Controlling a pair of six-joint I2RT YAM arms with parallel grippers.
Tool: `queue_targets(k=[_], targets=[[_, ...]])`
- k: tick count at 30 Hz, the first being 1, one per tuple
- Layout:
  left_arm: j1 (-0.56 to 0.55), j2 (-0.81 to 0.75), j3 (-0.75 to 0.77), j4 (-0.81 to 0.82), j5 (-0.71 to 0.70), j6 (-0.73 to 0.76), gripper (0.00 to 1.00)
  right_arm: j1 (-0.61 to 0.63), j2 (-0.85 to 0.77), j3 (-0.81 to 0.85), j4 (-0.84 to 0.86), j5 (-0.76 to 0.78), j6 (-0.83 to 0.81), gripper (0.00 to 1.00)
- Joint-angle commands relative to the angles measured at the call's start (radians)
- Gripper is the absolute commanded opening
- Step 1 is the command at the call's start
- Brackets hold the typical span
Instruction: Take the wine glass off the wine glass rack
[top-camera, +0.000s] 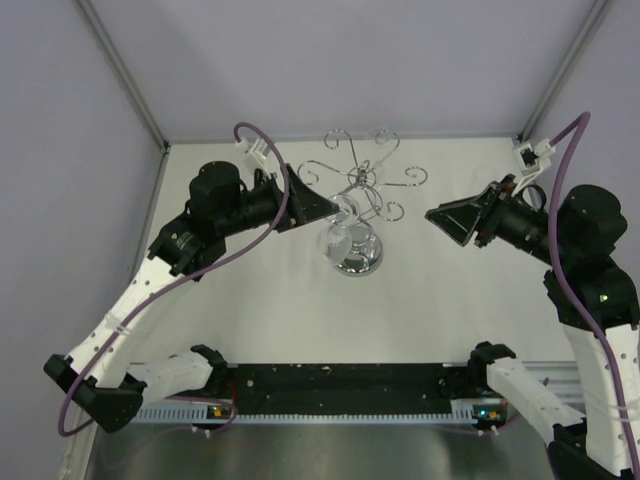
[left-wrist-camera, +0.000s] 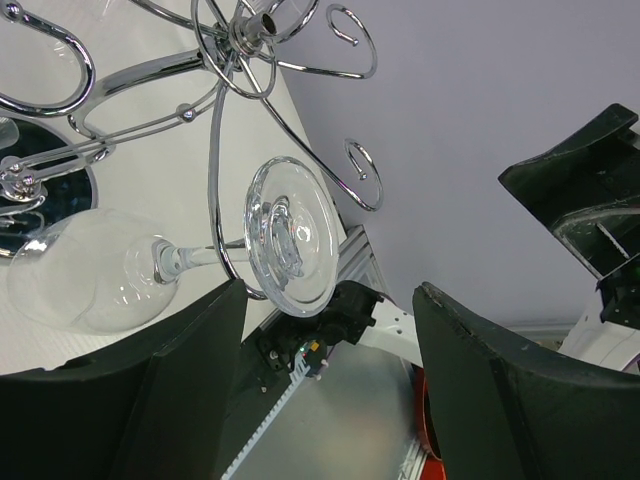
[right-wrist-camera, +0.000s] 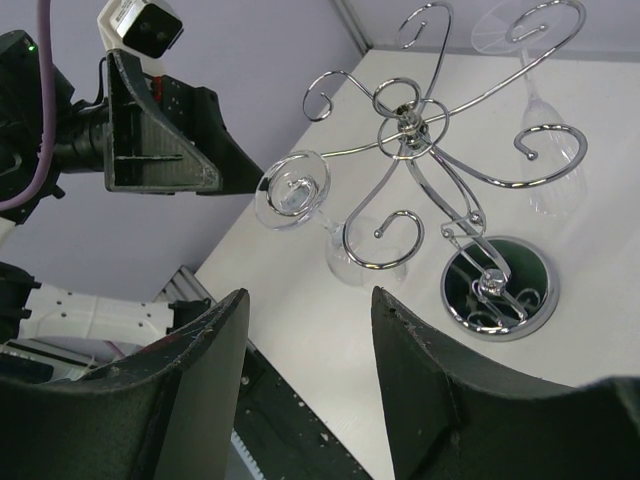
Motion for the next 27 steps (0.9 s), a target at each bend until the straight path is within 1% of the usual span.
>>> queue_targets(k=[1, 15, 27], targets=[[-0.009, 0.001, 0.039, 0.042, 0.002, 0.003, 0.74, 0.006, -0.010, -0.009, 0.040, 0.007, -0.008, 0.52], [-0.016, 0.000, 0.061, 0.031, 0.003, 0.002, 0.73, 0.006, -0.019, -0.010, 0.040, 0.005, -0.005, 0.52], [-0.022, 0.026, 0.047, 0.047, 0.000, -0.001, 0.73, 0.006, -0.024, -0.018, 0.039, 0.005, -0.003, 0.52]])
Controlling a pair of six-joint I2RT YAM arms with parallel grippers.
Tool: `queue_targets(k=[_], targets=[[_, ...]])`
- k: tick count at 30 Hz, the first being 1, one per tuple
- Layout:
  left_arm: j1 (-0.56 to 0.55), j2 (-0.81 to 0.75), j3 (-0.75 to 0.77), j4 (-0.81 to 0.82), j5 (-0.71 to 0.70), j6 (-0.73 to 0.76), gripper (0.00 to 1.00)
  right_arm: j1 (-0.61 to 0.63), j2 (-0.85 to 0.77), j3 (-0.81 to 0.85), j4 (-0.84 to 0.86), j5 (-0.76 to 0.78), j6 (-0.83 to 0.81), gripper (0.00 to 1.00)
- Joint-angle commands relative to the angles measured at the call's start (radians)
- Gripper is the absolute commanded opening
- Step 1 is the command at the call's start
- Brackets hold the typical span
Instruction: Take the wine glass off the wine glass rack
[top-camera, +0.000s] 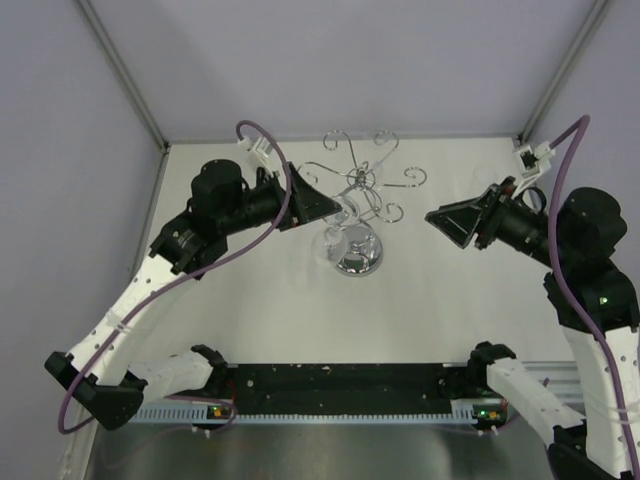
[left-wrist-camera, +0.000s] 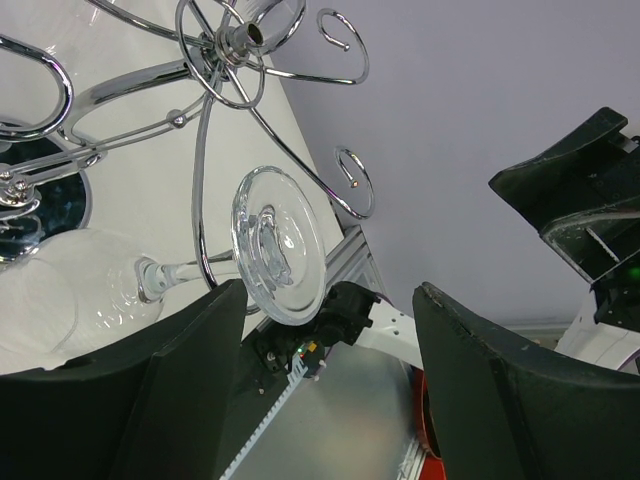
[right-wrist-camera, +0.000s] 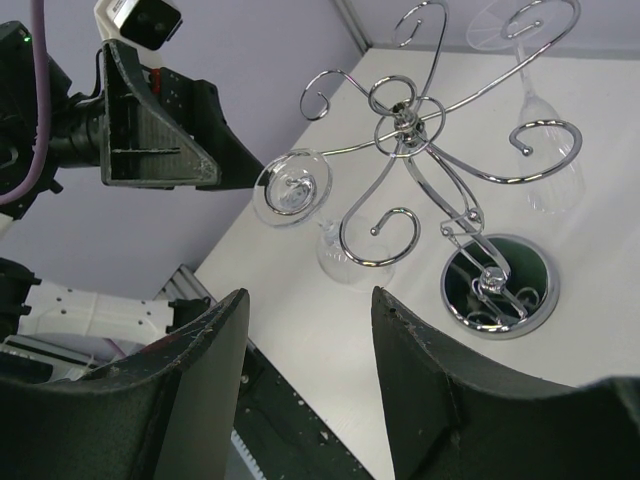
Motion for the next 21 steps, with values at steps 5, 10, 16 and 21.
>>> queue_targets(k=[5, 10, 16, 21], targets=[[-0.012, 0.033, 0.028, 0.057, -0.001, 0.001, 0.71, 0.006, -0.019, -0.014, 0.038, 0.007, -0.006, 0.52], [-0.016, 0.041, 0.027, 0.057, -0.007, 0.004, 0.66, 0.006, -0.022, -0.019, 0.041, 0.007, -0.008, 0.52], [-0.019, 0.056, 0.019, 0.058, -0.007, 0.007, 0.61, 0.006, -0.025, -0.031, 0.044, 0.007, -0.006, 0.52], [-0.023, 0.062, 0.016, 0.063, -0.009, 0.009, 0.52, 0.006, -0.034, -0.040, 0.050, 0.008, -0.005, 0.52]])
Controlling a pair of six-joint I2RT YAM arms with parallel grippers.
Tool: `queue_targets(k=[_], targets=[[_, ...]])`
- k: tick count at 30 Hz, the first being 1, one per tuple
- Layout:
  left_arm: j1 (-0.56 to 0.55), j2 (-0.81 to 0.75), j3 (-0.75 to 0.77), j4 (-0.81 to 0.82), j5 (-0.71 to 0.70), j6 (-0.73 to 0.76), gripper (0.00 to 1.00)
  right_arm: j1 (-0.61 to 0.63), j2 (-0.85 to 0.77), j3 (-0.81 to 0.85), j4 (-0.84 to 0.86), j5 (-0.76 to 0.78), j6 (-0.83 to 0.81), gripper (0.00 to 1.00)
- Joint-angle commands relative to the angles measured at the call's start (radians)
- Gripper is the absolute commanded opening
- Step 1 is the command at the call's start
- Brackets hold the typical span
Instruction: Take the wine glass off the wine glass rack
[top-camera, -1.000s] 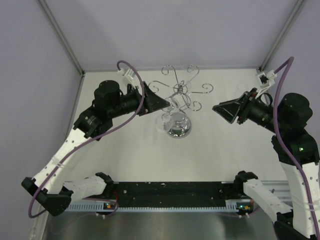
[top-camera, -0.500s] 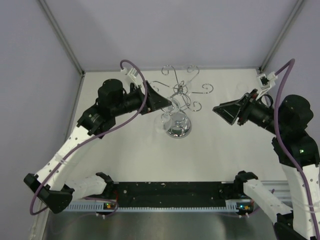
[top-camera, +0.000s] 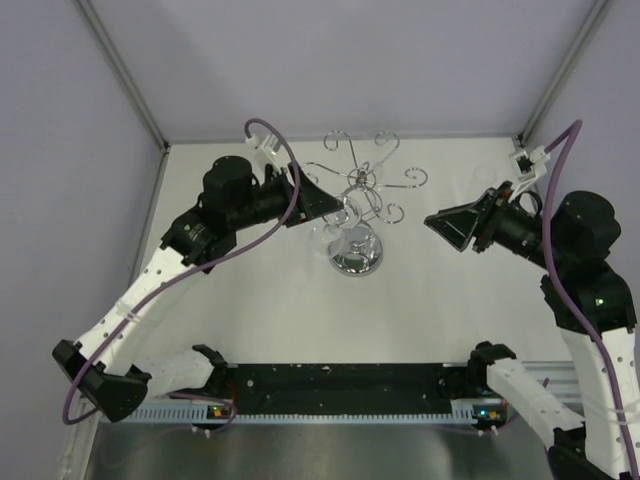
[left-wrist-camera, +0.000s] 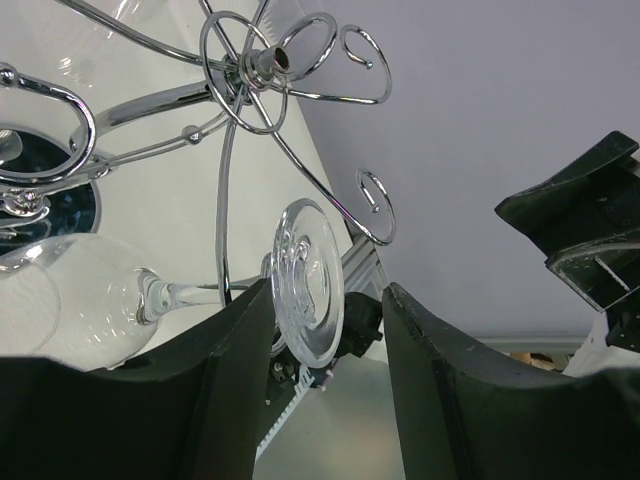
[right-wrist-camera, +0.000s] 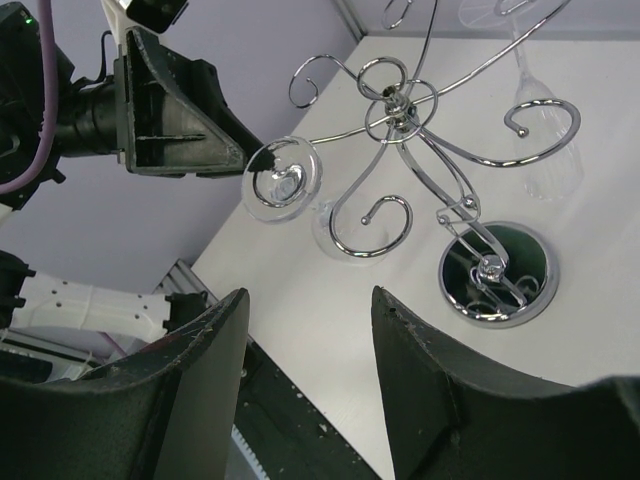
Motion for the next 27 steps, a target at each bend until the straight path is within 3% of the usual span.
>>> queue_targets(k=[1, 16, 27], targets=[[-0.014, 0.010, 0.014, 0.026, 0.012, 0.009, 0.49, 0.006, -0.018, -0.006, 0.049, 0.003, -0.005, 0.52], [-0.014, 0.001, 0.017, 0.014, 0.004, 0.017, 0.00, 0.006, -0.025, -0.010, 0.053, 0.000, 0.002, 0.52], [-0.012, -0.030, 0.063, -0.026, 0.023, 0.043, 0.00, 0.005, -0.024, -0.006, 0.058, 0.005, 0.015, 0.52]])
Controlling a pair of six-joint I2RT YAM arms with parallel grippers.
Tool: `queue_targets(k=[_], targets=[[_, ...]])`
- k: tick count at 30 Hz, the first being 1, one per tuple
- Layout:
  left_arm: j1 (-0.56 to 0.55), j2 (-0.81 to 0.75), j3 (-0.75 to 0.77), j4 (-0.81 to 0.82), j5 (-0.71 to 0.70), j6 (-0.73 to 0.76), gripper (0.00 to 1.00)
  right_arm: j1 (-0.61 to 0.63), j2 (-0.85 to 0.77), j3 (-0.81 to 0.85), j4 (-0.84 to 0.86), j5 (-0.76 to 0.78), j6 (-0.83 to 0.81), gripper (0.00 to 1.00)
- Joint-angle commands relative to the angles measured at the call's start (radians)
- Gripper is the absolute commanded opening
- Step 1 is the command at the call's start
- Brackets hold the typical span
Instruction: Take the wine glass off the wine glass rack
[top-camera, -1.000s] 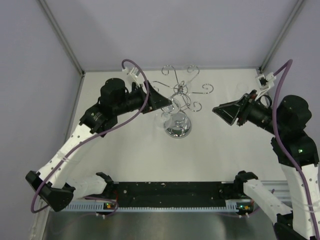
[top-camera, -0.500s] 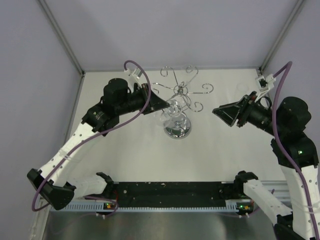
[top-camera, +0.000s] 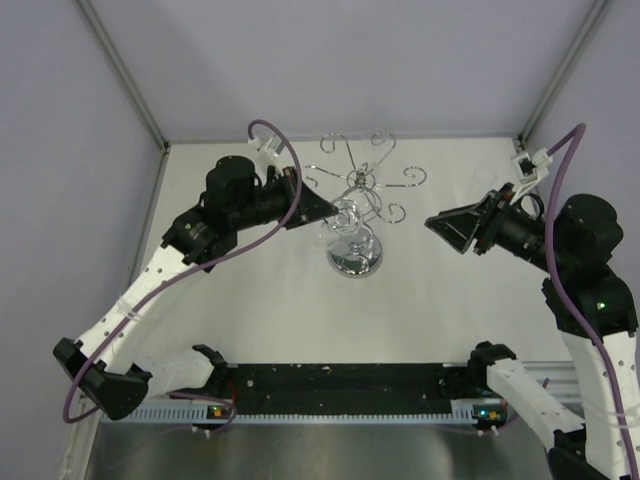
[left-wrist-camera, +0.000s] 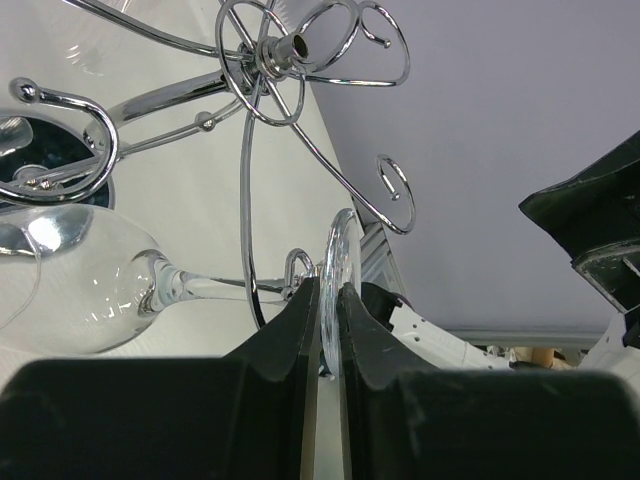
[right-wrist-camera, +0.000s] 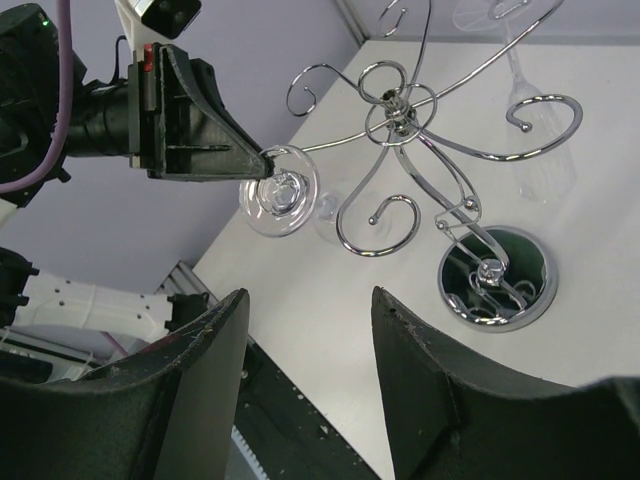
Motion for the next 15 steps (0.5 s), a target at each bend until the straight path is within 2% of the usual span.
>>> queue_targets(k=[1, 15], targets=[[-0.010, -0.046, 0.061, 0.006, 0.030, 0.025, 0.00, 0.006, -0.007, 0.007, 0.055, 0.005, 0.014, 0.52], [-0.008, -0.091, 0.088, -0.066, -0.013, 0.073, 0.00, 0.006, -0.010, 0.010, 0.055, 0.006, 0.034, 0.52]])
